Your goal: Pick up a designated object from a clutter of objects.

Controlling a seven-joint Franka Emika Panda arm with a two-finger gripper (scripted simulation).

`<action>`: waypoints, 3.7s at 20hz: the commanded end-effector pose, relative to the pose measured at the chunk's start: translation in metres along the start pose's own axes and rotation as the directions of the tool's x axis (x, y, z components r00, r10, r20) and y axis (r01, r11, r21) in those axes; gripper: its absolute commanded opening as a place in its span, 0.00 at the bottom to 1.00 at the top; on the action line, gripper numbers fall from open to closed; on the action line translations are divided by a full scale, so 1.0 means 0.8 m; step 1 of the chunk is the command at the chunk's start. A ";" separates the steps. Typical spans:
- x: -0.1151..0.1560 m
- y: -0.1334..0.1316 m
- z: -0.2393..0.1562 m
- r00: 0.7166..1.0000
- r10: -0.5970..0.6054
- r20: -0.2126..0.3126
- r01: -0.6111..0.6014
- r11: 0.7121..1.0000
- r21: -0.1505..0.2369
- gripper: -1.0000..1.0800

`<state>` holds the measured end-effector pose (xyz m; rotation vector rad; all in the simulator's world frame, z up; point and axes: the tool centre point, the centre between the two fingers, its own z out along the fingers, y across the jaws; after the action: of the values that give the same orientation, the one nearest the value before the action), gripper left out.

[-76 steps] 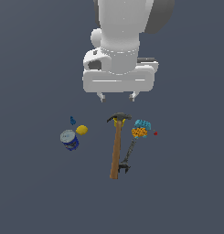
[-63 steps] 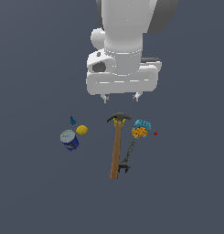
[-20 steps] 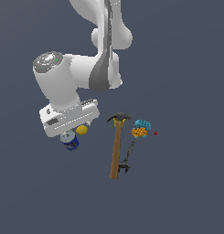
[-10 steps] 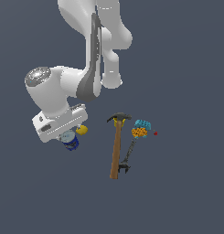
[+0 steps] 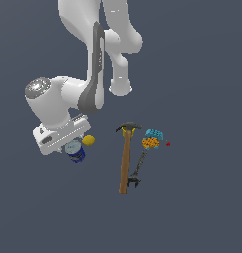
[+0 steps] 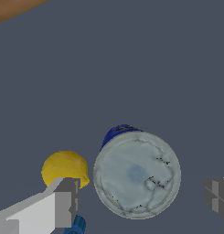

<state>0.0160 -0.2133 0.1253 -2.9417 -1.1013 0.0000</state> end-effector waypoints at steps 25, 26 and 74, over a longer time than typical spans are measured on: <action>-0.002 0.001 0.064 1.000 -0.005 0.000 0.005 1.000 -0.001 0.00; -0.002 0.001 0.064 1.000 -0.005 0.000 0.005 1.000 -0.001 0.00; 0.094 -0.337 -0.239 1.000 -0.005 0.005 0.005 1.000 -0.006 0.00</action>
<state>-0.0981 0.0266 0.3032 -2.9437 -1.1112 0.0082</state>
